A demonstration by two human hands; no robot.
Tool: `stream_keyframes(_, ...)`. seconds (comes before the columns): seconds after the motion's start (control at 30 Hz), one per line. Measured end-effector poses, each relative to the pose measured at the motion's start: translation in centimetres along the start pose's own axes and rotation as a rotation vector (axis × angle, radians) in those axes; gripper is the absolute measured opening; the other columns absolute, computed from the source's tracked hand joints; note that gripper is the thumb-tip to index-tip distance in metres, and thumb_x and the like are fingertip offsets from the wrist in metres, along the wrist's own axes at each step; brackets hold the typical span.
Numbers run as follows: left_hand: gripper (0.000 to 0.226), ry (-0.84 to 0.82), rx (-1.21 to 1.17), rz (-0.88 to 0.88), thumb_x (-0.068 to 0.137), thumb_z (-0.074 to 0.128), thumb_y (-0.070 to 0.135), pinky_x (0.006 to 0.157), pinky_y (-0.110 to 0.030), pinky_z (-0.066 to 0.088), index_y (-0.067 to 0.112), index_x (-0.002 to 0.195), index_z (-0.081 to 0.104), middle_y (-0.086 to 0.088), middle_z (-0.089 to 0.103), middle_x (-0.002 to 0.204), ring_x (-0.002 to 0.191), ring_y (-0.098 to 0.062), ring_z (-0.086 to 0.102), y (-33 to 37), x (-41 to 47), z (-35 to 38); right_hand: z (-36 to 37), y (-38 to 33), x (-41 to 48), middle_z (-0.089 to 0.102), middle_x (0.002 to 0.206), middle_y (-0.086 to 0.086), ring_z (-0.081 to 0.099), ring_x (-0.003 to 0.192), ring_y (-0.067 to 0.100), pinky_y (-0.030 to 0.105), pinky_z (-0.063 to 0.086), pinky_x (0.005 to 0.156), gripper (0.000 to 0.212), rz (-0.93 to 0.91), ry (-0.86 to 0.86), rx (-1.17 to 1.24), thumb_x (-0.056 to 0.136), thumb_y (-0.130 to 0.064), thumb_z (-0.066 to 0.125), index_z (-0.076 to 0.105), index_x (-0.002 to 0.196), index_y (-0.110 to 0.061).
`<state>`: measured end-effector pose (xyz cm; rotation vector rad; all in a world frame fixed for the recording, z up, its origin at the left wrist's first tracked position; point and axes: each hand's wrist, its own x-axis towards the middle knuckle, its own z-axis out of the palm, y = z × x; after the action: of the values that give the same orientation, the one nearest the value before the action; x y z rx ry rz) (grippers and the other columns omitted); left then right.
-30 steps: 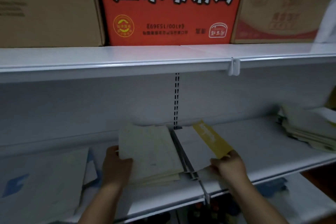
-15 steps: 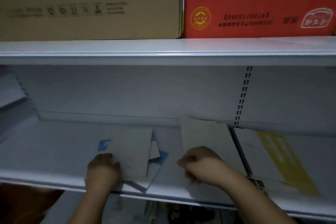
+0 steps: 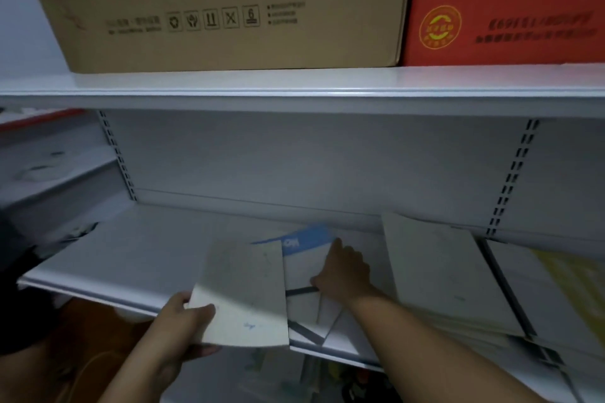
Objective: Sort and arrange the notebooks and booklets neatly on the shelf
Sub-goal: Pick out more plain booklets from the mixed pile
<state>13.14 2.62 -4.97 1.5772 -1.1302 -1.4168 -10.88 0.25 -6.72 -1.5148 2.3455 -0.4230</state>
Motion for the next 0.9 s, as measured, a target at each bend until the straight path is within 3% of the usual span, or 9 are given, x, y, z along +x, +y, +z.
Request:
stream_keyframes(0.1, 0.022, 0.025, -0.142, 0.084, 0.091, 0.046, -0.004, 0.041, -0.031, 0.055, 0.006, 0.111, 0.047, -0.015, 0.059, 0.095, 0.074, -0.028, 0.057, 1.0, 0.1, 0.5, -1.6, -0.3, -0.3, 0.058, 0.12, 0.013, 0.052, 0.112, 0.031, 0.035, 0.043, 0.093, 0.035, -0.088, 0.155, -0.04, 0.079, -0.019, 0.056, 0.051, 0.112, -0.009)
stream_keyframes(0.2, 0.023, 0.029, -0.323, 0.185, 0.091, 0.044, -0.005, 0.036, -0.027, 0.053, 0.013, 0.106, 0.048, -0.008, 0.056, 0.089, 0.073, -0.024, 0.054, 2.7, -0.1, 2.1, -4.6, -0.5, -1.8, 0.066, 0.101, 0.011, 0.061, 0.095, 0.028, 0.026, 0.043, 0.072, 0.016, -0.185, 0.167, 0.078, 0.084, -0.015, 0.049, 0.062, 0.09, -0.007)
stream_keyframes(0.3, 0.022, -0.059, -0.417, 0.271, 0.092, 0.043, -0.002, 0.039, -0.023, 0.053, 0.017, 0.084, 0.051, -0.006, 0.058, 0.083, 0.076, -0.021, 0.053, 4.5, -0.2, 4.9, -8.6, 2.4, -2.8, 0.049, 0.059, 0.003, 0.051, 0.059, 0.017, 0.023, 0.031, 0.048, 0.031, -0.153, 0.176, 0.39, 0.079, -0.006, 0.048, 0.04, 0.05, -0.015)
stream_keyframes(0.5, 0.021, -0.319, -0.39, 0.253, 0.09, 0.046, 0.0, 0.057, -0.029, 0.058, 0.007, 0.108, 0.055, -0.011, 0.062, 0.096, 0.08, -0.022, 0.058, 5.1, -0.2, 16.1, -14.3, 16.4, -8.3, 0.057, 0.049, 0.012, 0.059, 0.038, 0.011, 0.022, 0.048, 0.044, 0.032, 0.228, 0.517, 1.271, 0.085, 0.004, 0.056, 0.044, 0.059, -0.009)
stream_keyframes(0.57, 0.024, -0.361, -0.268, 0.242, 0.087, 0.05, 0.0, 0.071, -0.035, 0.056, 0.003, 0.109, 0.057, -0.017, 0.064, 0.097, 0.082, -0.028, 0.06, 4.8, -0.3, 20.8, -13.9, 20.5, -10.3, 0.057, 0.059, 0.018, 0.063, 0.044, 0.015, 0.02, 0.051, 0.042, 0.03, 0.312, 0.627, 1.424, 0.086, 0.006, 0.056, 0.042, 0.063, -0.006)
stream_keyframes(0.63, 0.031, -0.284, -0.033, 0.303, 0.077, 0.059, 0.004, 0.079, -0.041, 0.05, -0.003, 0.107, 0.061, -0.021, 0.066, 0.1, 0.088, -0.032, 0.063, 3.9, -0.2, 24.7, -12.8, 23.5, -11.9, 0.057, 0.066, 0.018, 0.063, 0.054, 0.02, 0.021, 0.053, 0.044, 0.023, 0.411, 0.675, 1.412, 0.086, 0.006, 0.056, 0.044, 0.07, -0.005)
stream_keyframes(0.73, 0.029, -0.079, 0.224, 0.295, 0.079, 0.056, 0.004, 0.077, -0.035, 0.044, -0.004, 0.107, 0.056, -0.023, 0.061, 0.105, 0.102, -0.037, 0.059, 2.0, -0.3, 27.5, -11.4, 26.7, -13.3, 0.057, 0.063, 0.016, 0.055, 0.05, 0.022, 0.02, 0.046, 0.038, 0.013, 0.538, 0.628, 1.268, 0.083, 0.004, 0.059, 0.05, 0.075, 0.0)
stream_keyframes(0.8, 0.033, -0.041, 0.254, 0.287, 0.085, 0.053, 0.006, 0.089, -0.035, 0.043, -0.001, 0.117, 0.051, -0.023, 0.056, 0.122, 0.111, -0.036, 0.053, 1.4, -0.8, 27.9, -11.2, 28.0, -13.8, 0.053, 0.046, 0.014, 0.045, 0.038, 0.02, 0.022, 0.038, 0.035, 0.021, 0.556, 0.467, 1.141, 0.085, -0.006, 0.062, 0.054, 0.065, 0.001)
stream_keyframes(0.9, 0.04, -0.012, 0.203, 0.33, 0.084, 0.064, 0.021, 0.096, -0.037, 0.042, 0.003, 0.118, 0.052, -0.02, 0.056, 0.124, 0.114, -0.035, 0.053, 2.0, -0.5, 26.1, -12.8, 27.6, -14.9, 0.051, 0.035, 0.012, 0.042, 0.027, 0.019, 0.018, 0.037, 0.038, 0.051, 0.555, 0.161, 0.703, 0.085, -0.034, 0.062, 0.057, 0.044, -0.005)
